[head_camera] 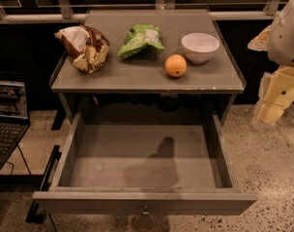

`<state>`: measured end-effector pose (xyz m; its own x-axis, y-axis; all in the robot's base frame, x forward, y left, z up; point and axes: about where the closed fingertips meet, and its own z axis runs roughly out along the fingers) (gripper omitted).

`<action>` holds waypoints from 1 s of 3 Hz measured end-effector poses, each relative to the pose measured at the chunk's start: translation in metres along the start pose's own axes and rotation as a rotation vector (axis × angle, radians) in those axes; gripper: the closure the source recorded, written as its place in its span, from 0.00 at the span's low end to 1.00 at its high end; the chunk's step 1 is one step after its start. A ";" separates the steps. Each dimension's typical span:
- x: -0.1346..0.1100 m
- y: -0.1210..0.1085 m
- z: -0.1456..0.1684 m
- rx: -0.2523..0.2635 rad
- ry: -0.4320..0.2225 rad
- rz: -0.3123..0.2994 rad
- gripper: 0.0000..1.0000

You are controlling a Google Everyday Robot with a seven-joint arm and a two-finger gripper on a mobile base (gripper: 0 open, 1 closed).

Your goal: Place green rice chip bag into top drawer

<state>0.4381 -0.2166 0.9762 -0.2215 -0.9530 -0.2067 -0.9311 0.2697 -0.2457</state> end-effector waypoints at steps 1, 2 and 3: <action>0.000 0.000 0.000 0.000 0.000 0.000 0.00; -0.003 0.003 -0.005 0.033 -0.008 0.002 0.00; -0.018 0.000 0.015 0.057 -0.078 0.023 0.00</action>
Offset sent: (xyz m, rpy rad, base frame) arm -0.0088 0.0062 0.0076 0.0022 -0.0623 -0.0163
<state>0.4462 -0.1976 0.9654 -0.2174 -0.9334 -0.2854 -0.9077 0.3009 -0.2926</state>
